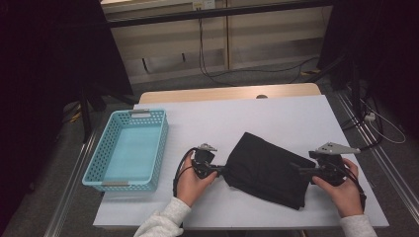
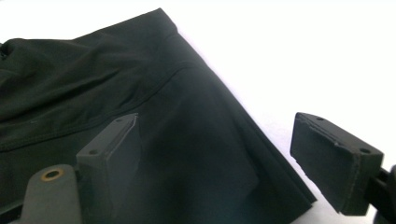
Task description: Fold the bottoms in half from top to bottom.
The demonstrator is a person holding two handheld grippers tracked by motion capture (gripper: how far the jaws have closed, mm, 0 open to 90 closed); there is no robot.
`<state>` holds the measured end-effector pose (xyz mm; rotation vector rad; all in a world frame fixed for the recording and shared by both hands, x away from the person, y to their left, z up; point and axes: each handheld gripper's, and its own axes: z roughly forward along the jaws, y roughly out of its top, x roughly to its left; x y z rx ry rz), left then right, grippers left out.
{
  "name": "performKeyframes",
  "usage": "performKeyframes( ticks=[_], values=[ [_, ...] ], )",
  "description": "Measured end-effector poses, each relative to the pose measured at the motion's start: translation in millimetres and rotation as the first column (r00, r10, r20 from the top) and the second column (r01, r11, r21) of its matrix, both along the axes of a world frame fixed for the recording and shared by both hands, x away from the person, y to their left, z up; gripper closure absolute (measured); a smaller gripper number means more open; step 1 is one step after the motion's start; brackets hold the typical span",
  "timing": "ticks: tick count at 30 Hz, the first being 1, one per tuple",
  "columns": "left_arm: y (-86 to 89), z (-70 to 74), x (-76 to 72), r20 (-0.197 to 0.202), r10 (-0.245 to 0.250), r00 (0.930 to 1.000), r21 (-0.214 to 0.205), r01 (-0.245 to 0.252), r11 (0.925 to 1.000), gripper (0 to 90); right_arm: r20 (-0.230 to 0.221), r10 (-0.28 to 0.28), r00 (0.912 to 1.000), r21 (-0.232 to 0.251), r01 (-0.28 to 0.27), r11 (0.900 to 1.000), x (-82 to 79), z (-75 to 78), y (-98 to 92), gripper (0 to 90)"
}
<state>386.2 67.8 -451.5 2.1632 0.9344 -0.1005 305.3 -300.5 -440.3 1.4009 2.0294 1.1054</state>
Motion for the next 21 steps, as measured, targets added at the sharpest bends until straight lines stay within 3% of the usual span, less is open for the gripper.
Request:
performKeyframes(
  ticks=[15, 21],
  values=[
    [7.1, -2.0, 12.6, -0.019, 0.04, 0.999, -0.03, -0.04, 0.9988, 85.4, -0.005, -0.002, 1.0, -0.005, 0.002, 1.0, -2.7, 1.2, -3.1, 16.5],
    [14.6, 1.2, 20.9, -0.012, 0.079, 0.9968, -0.043, -0.079, 0.996, 85.3, 0.001, -0.001, 1.0, -0.001, 0.001, 1.0, -4.7, 1.2, -4.8, 16.4]
  ],
)
